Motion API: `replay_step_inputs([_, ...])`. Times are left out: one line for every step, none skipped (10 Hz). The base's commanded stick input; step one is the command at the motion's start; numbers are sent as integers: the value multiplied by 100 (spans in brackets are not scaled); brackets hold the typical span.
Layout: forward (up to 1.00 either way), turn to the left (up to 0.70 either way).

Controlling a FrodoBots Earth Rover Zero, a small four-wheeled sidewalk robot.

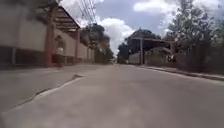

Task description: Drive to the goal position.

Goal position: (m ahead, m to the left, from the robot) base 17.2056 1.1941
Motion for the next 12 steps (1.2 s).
replay_step_inputs([100, 0])
replay_step_inputs([100, 0])
replay_step_inputs([100, 0])
replay_step_inputs([100, 0])
replay_step_inputs([100, 0])
replay_step_inputs([100, -16])
replay_step_inputs([100, -34])
replay_step_inputs([100, -40])
replay_step_inputs([100, -30])
replay_step_inputs([100, -12])
replay_step_inputs([100, 0])
replay_step_inputs([100, 0])
